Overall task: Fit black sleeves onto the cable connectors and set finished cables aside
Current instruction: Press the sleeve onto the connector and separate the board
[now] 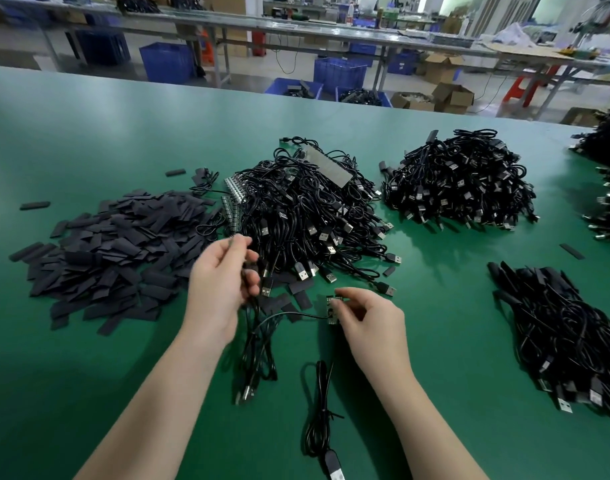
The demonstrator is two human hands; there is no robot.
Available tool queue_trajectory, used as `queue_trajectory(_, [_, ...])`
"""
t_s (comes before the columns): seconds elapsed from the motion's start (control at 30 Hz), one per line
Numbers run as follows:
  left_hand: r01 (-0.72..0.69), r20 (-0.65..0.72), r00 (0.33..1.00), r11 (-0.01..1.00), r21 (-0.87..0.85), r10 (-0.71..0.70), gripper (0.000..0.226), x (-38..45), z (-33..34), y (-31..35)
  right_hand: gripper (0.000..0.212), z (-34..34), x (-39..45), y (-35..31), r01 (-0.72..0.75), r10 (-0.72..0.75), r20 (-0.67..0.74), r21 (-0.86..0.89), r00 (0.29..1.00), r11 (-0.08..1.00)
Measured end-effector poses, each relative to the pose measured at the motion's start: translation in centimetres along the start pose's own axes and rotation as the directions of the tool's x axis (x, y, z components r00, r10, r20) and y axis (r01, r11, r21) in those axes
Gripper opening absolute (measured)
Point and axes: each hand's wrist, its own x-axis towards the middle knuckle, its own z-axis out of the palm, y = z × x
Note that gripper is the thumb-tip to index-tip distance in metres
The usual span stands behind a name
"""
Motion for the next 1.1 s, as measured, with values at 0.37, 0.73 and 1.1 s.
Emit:
queue_trajectory(0.37, [-0.406,-0.281,0.891,0.902,-0.147,0.356,0.013,-0.7,0.0,1.3,0.02,0.2,-1.0,-0.8,0.099,-0.099,0.014,0.01,0.995,0.995])
queue_trajectory(0.73, [0.047,0.107,0.994,0.941,-0.336,-0.011,0.018,-1.8,1.6,0.4,0.015,2.3,-2.4,-1.3,0.538,-0.521,0.142,-0.296,0.842,0.789])
queue_trajectory(1.1, [-0.135,0.053,0.988,0.971,-0.199,0.148,0.016,-1.3,1.3,0.1,0.023,1.5,-2.4,-1.7,0.761,-0.735,0.202,-0.229,0.647,0.607])
